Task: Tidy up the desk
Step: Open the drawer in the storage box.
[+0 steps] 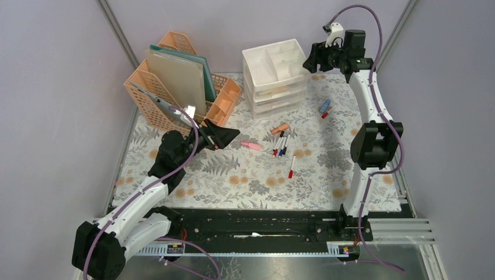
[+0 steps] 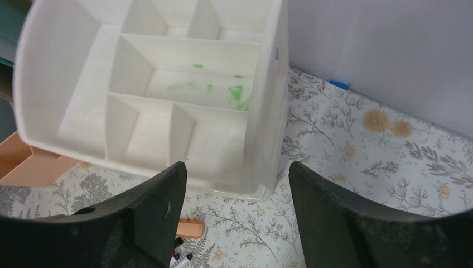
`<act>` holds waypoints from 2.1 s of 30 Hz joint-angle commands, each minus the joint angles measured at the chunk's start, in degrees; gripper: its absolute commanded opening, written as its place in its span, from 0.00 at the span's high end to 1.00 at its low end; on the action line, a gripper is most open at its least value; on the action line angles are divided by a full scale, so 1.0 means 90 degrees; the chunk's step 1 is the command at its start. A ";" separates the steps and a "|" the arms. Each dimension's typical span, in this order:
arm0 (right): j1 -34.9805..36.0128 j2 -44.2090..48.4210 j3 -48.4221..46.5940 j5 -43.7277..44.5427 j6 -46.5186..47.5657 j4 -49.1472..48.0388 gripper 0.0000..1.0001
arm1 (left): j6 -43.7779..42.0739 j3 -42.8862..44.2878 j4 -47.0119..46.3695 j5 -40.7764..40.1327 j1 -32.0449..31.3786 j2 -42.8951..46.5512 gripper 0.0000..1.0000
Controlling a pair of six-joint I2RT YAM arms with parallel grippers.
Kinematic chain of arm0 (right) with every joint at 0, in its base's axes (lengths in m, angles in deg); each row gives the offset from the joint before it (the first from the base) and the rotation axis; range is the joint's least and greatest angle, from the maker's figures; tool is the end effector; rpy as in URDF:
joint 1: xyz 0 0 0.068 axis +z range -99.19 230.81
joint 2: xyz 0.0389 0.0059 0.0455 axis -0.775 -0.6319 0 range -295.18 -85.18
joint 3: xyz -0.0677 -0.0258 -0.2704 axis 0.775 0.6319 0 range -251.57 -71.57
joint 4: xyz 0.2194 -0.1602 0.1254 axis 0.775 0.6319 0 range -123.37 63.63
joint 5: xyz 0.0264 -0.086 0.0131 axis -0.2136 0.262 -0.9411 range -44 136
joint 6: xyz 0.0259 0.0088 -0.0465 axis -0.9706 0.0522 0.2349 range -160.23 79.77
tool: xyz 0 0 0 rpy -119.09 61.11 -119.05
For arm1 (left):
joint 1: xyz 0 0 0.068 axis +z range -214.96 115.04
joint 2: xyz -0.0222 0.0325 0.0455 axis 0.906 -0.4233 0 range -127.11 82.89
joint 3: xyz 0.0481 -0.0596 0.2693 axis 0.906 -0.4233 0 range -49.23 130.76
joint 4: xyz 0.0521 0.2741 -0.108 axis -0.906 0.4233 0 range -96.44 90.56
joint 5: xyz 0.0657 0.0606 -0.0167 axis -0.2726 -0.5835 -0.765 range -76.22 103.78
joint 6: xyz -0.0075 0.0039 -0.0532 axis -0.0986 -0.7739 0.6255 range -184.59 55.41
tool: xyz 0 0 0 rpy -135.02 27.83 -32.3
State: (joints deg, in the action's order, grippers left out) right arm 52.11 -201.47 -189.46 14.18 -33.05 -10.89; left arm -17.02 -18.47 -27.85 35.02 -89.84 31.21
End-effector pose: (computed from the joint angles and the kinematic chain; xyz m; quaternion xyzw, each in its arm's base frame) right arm 0.5201 0.0307 0.3876 -0.2136 0.7783 0.1974 0.5564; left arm 0.2181 -0.1154 0.2816 -0.0078 0.7042 -0.5171 0.4864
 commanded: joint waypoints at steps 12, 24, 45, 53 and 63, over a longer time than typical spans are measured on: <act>0.0184 -0.0375 -0.0576 0.0357 -0.0167 0.0175 0.31 | 0.2147 0.2292 0.1979 -0.0743 0.0003 -0.0242 0.01; 0.0176 0.0256 -0.0160 0.0321 -0.0285 0.0156 0.28 | 0.2618 0.3279 0.2795 -0.0971 -0.0339 -0.0213 0.01; 0.0151 0.0435 0.0296 0.0261 -0.0224 0.0125 0.27 | 0.2873 0.3448 0.2399 -0.0784 -0.0921 -0.0487 0.02; 0.0152 0.0491 0.0414 0.0188 -0.0262 0.0030 0.27 | 0.3168 0.3324 0.2084 -0.0483 -0.0955 -0.0593 0.03; 0.0152 0.0480 0.0381 0.0084 -0.0289 0.0033 0.27 | 0.2744 0.3690 0.2364 -0.0564 -0.1157 -0.0575 0.02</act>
State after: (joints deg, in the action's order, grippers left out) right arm 53.13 -200.93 -185.70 16.41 -35.02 -8.66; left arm 9.41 11.01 -4.77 30.06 -99.70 25.42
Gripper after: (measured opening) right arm 0.730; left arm 0.975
